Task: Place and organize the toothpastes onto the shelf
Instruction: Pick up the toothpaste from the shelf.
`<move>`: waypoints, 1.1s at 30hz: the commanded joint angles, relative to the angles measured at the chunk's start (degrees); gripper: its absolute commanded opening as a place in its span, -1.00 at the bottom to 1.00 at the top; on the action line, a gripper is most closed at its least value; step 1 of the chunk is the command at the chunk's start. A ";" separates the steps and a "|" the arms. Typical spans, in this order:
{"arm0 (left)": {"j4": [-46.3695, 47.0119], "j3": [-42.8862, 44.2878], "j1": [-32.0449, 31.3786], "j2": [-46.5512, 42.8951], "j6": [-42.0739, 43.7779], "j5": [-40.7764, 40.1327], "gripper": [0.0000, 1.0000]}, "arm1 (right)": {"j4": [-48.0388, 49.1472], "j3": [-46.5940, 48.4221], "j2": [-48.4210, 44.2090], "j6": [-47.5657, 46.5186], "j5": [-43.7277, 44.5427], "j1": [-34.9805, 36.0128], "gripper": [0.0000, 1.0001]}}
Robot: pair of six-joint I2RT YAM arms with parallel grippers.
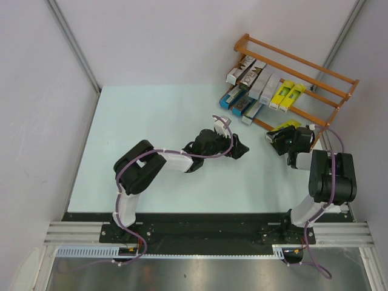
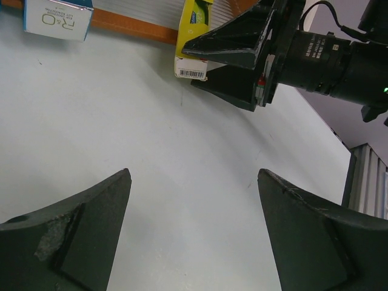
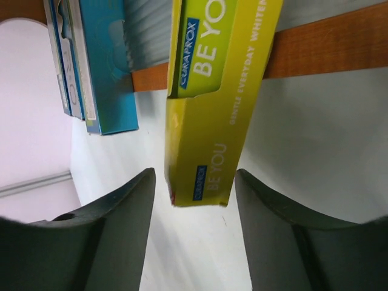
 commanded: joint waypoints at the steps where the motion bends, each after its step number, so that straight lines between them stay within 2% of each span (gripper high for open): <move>1: 2.26 0.63 0.37 -2.61 -0.65 1.15 0.82 | 9.59 -1.03 3.71 4.77 -1.34 -0.92 0.12; 8: 2.78 0.10 0.55 -2.96 -0.83 0.88 0.82 | 16.55 -5.25 4.69 6.72 -1.78 -1.97 -0.34; 15: 4.98 -1.65 1.25 -3.40 -2.23 1.32 0.83 | 13.30 -8.41 -2.41 3.03 -2.40 -2.50 -0.43; 25: 8.93 -4.38 2.57 -4.01 -4.34 2.29 0.84 | -6.54 -8.59 -22.71 -7.43 -4.85 -1.53 -0.51; 33: 9.29 -4.47 2.83 -3.75 -4.61 2.90 0.86 | -21.23 -8.59 -33.89 -12.53 -13.02 -1.53 -0.53</move>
